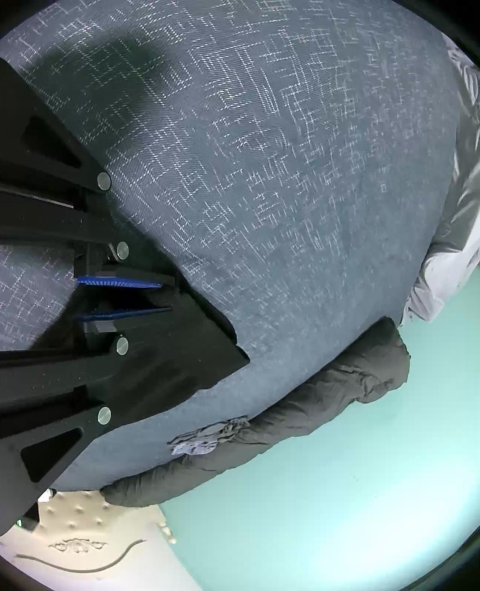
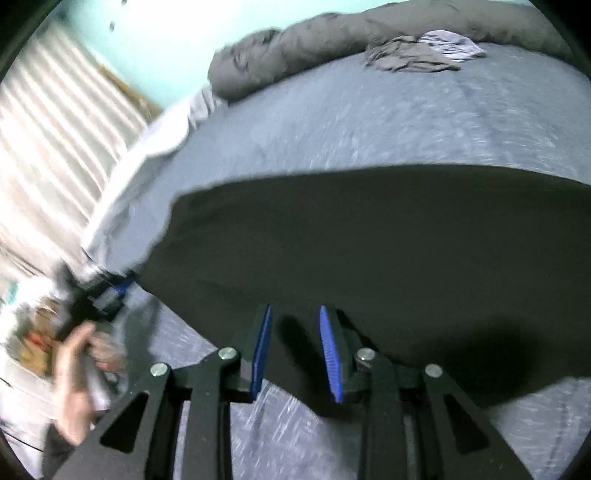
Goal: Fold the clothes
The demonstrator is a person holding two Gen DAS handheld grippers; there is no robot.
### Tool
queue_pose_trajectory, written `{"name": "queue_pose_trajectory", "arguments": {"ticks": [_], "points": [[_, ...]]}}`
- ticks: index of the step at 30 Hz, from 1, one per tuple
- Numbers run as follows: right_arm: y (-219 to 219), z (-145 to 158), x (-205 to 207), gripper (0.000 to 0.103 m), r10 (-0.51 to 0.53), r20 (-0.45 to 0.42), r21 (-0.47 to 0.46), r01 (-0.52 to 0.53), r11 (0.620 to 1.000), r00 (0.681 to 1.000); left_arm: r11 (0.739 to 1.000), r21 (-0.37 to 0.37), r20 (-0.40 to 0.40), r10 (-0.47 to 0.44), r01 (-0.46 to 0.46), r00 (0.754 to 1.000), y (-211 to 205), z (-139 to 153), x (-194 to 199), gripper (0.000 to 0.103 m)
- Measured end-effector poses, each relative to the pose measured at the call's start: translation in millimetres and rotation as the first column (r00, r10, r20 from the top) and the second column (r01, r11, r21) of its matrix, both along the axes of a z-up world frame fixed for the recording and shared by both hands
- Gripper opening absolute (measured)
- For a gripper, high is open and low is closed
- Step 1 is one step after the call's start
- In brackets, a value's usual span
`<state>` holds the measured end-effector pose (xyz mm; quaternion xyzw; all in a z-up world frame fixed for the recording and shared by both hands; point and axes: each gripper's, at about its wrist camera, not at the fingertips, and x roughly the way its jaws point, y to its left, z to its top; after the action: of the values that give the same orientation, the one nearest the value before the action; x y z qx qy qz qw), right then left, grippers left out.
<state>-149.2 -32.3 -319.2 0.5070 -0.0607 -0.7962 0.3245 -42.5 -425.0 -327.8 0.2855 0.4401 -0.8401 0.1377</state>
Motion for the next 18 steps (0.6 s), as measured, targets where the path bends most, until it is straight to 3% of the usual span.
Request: {"name": "queue_pose_trajectory", "arguments": {"ticks": [5,10,14,18], "points": [[-16.5,-40.5,19.2,0.028,0.029,0.035,0.076,-0.032,0.997,0.999,1.0,-0.006,0.008,-0.012,0.012,1.0,-0.8,-0.7,0.3,0.011],[-19.0,-34.7,22.3,0.028,0.059,0.018,0.121,-0.061,0.991,0.998,1.0,-0.017,0.017,-0.015,0.015,1.0,-0.9,0.2,2.0,0.011],[-15.7,-21.3,11.5,0.028,0.001,-0.025,0.082,0.001,0.997,1.0,0.999,-0.03,0.027,-0.009,0.01,1.0,-0.4,2.4,4.5,0.012],[-24.6,-49.1,11.2,0.028,0.028,0.002,0.137,-0.028,0.99,1.0,0.997,-0.079,0.036,0.031,-0.028,0.999,-0.6,12.8,13.7,0.013]]}}
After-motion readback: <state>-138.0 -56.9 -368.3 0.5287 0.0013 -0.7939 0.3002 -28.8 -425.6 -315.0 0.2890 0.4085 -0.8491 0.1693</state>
